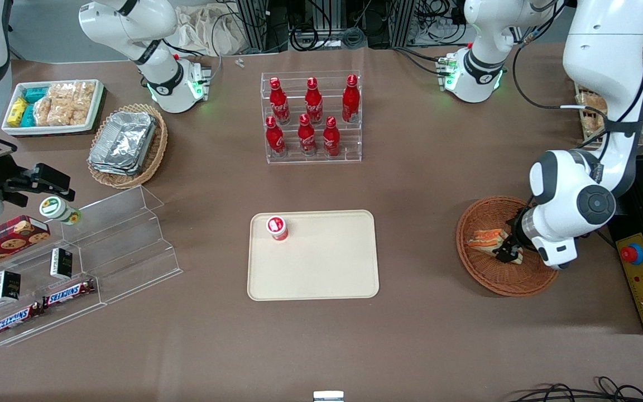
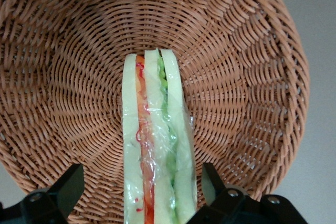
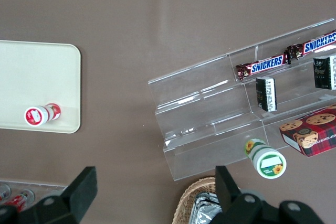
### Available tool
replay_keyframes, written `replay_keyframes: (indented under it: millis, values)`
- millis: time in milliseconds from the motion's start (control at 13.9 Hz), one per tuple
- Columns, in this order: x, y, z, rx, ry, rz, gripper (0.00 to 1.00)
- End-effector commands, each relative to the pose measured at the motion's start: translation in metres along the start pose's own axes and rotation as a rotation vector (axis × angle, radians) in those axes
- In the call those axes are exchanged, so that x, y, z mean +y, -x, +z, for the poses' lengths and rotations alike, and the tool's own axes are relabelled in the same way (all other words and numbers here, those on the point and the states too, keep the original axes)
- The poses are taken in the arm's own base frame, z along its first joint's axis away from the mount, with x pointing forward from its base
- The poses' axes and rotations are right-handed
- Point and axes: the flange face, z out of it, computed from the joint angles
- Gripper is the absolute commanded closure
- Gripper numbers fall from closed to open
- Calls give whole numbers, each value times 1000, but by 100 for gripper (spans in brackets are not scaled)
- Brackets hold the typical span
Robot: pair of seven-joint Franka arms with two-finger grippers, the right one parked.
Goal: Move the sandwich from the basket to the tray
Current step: 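Close the left gripper on the wrapped sandwich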
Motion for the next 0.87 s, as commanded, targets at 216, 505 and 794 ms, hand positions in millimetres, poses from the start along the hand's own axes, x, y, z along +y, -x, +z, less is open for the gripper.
replay_keyframes:
  millis: [216, 505, 794]
  values:
    - [0, 7, 1, 19, 19, -66, 52]
    - [3, 14, -22, 50, -13, -62, 100]
    - [23, 25, -101, 27, -108, -39, 100]
